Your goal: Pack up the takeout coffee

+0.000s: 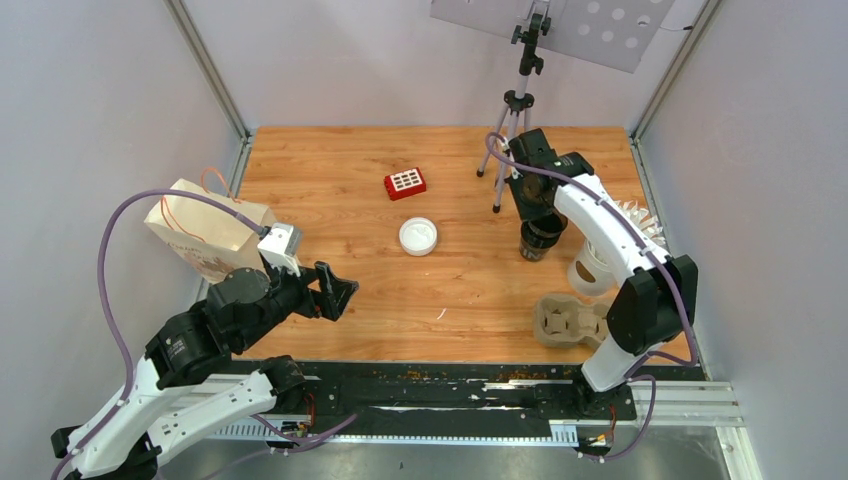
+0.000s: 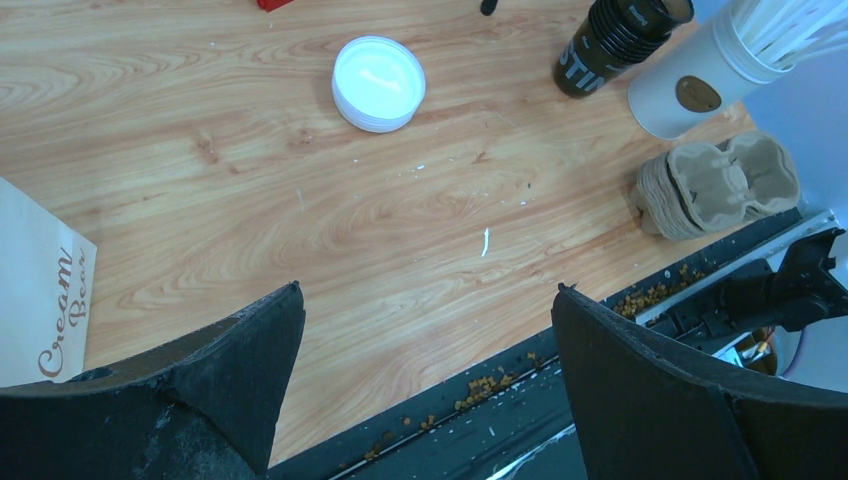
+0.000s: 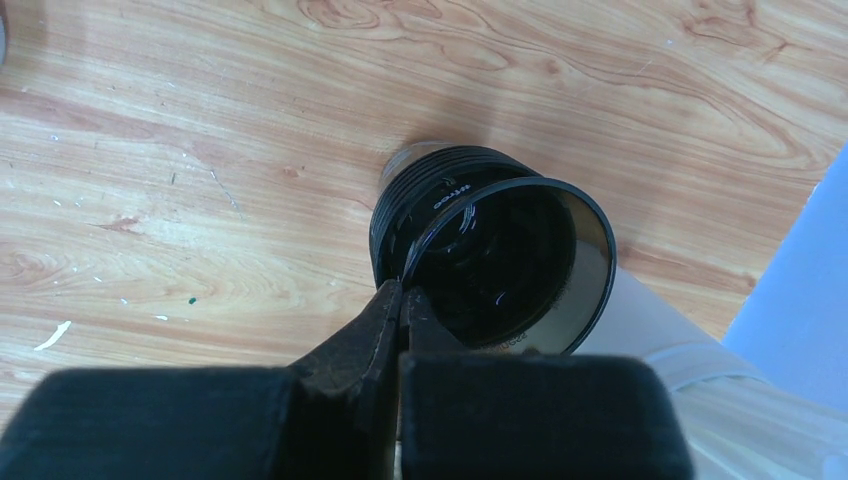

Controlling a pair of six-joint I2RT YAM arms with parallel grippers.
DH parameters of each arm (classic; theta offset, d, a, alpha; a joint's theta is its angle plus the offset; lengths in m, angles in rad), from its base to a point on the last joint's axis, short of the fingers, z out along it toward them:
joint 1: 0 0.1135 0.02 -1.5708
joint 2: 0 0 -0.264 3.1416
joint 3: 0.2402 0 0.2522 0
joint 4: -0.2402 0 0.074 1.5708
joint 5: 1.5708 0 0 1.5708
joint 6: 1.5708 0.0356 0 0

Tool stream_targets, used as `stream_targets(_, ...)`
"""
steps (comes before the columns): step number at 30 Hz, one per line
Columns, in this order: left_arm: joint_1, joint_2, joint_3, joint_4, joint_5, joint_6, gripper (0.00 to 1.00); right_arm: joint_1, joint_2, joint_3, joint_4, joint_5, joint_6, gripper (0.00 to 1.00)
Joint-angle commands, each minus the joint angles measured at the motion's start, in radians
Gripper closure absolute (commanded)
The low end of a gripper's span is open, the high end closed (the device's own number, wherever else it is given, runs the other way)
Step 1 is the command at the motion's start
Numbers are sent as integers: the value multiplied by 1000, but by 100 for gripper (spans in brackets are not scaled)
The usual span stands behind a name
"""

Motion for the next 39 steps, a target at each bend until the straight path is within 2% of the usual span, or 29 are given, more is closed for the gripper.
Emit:
stream_targets(1, -5, 9, -2, 20, -14, -6, 0, 7, -57, 77, -46, 45, 43, 100)
stream_targets(7, -5, 10, -16, 19, -26, -6, 0, 21, -82, 137, -106, 71, 56, 100)
stream_targets(14, -5, 15, -28, 16, -108, -11, 0, 64, -116, 215, -154, 75, 45, 100)
stream_targets(18, -4, 62, 35, -26, -176, -81, 0, 137, -146, 240, -161, 81, 34, 100)
stream_targets(23, -5, 152, 164, -63, -210, -134, 0, 291, -195, 218, -92, 99, -30, 100)
stream_targets(28, -5, 235, 333, -116, -239, -171, 0, 442, -274, 24, 89, 10, -147, 100)
stream_targets(33, -5, 261, 503, -155, -268, -184, 1, 483, -381, -228, 337, -179, -276, 100)
stream_targets(36, -5, 240, 520, -116, -258, -164, 2, 522, -404, -325, 431, -245, -352, 100)
stream_targets(39, -5, 219, 502, -99, -254, -163, 2, 617, -407, -418, 507, -220, -455, 100)
